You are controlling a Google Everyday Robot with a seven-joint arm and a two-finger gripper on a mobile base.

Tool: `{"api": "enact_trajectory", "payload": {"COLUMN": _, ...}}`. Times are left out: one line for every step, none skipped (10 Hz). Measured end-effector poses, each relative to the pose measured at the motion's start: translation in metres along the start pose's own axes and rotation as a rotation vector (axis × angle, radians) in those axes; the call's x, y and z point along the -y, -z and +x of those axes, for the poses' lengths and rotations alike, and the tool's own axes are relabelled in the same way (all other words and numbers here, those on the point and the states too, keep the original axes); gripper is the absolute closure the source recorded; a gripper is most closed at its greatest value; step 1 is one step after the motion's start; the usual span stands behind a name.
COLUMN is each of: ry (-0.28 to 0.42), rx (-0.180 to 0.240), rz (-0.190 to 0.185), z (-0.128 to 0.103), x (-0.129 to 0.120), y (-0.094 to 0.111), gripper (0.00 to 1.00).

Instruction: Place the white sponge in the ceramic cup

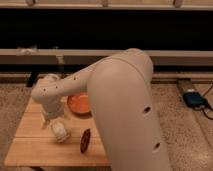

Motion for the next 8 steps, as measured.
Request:
{"api": "enact_trajectory", "payload": {"ry": -0.002, "rx": -0.005, "rz": 0.020, "z": 0.000, "x": -0.001, "y": -0.012, "gripper": 0.20}}
{"api": "enact_trajectory", "payload": {"ry": -0.004, "rx": -0.011, "rz": 0.039, "z": 0.001, "x": -0.003, "y": -0.023, "gripper": 0.20}}
{"api": "enact_trajectory", "payload": {"ry": -0.013, "rx": -0.013, "rz": 0.058, "z": -0.001, "x": 0.000, "y": -0.031, "gripper": 0.20}}
{"api": "enact_trajectory", "payload": {"ry": -0.021, "rx": -0.016, "rz": 0.074, "z": -0.003, "x": 0.004, "y": -0.038, "gripper": 0.20}}
{"api": "enact_trajectory", "payload": {"ry": -0.025, "rx": -0.020, "rz": 0.090, "z": -0.005, "x": 0.008, "y": -0.044, "gripper": 0.20}}
{"api": "enact_trajectory", "payload": {"ry": -0.031, "rx": -0.021, "rz": 0.100, "z": -0.007, "x": 0.011, "y": -0.047, "gripper": 0.20}}
{"api": "enact_trajectory", "payload": {"ry": -0.038, "rx": -0.022, "rz": 0.113, "z": -0.010, "x": 0.017, "y": -0.051, "gripper": 0.20}}
{"api": "enact_trajectory", "payload": {"ry": -0.042, "rx": -0.021, "rz": 0.126, "z": -0.013, "x": 0.020, "y": -0.055, "gripper": 0.20}}
